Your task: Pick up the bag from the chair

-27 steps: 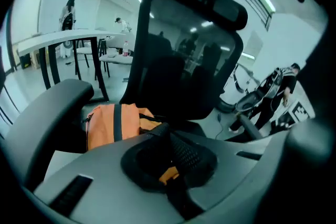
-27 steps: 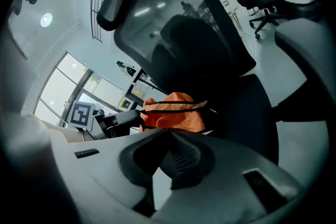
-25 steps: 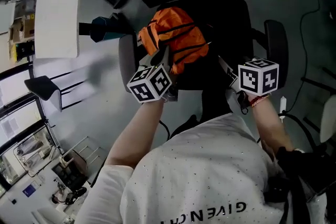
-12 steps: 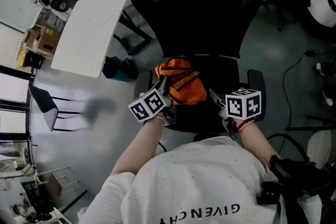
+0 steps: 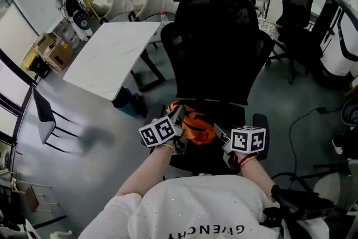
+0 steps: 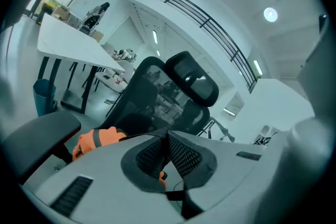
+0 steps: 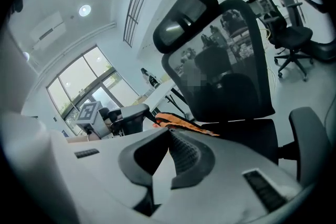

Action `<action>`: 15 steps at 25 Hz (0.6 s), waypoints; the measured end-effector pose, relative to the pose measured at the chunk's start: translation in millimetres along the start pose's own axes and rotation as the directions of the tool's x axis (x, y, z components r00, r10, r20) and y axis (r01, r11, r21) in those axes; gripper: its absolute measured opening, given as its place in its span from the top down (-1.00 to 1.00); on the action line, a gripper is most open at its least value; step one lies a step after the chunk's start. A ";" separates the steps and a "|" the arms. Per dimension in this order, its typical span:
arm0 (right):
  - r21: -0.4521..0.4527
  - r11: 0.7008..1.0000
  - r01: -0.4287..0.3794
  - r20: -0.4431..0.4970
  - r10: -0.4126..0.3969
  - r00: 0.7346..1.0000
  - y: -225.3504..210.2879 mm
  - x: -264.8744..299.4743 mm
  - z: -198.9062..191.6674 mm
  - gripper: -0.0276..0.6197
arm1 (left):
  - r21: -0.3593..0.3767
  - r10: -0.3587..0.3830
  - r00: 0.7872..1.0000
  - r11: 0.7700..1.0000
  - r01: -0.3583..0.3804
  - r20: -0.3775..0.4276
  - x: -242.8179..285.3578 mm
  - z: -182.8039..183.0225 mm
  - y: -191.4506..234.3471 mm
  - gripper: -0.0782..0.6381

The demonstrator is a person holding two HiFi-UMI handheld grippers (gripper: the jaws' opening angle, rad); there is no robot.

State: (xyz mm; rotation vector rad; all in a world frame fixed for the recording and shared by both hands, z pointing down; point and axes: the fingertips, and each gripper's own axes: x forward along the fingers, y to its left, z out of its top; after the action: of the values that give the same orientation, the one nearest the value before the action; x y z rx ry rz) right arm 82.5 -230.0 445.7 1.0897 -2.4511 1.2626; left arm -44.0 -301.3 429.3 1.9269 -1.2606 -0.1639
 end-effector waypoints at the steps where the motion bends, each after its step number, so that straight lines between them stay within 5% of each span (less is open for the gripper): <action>1: -0.003 1.000 0.002 0.017 -0.002 1.000 1.2 -3.8 1.3 0.91 | -0.001 -0.023 1.000 1.000 0.023 0.014 -3.2 4.0 -7.1 0.76; 4: -0.011 0.999 -0.044 0.106 0.045 0.993 17.9 -19.1 10.0 0.91 | 0.032 -0.100 0.994 0.995 0.098 0.042 -19.4 14.0 -33.3 0.76; 8: -0.014 0.985 -0.173 0.257 0.170 0.951 66.2 -52.1 28.2 0.91 | 0.104 -0.177 0.983 0.980 0.170 0.053 -54.2 21.6 -66.6 0.76; 15: -0.143 0.976 -0.163 0.337 0.203 0.919 140.1 -96.5 13.8 0.91 | 0.233 -0.325 0.941 0.926 0.298 0.089 -140.5 26.3 -123.4 0.76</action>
State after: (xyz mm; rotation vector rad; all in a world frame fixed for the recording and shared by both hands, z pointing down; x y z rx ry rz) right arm 58.9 -137.4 304.2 1.1629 -2.9102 1.0322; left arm -38.8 -179.8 284.7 2.3348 -1.0780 -0.3283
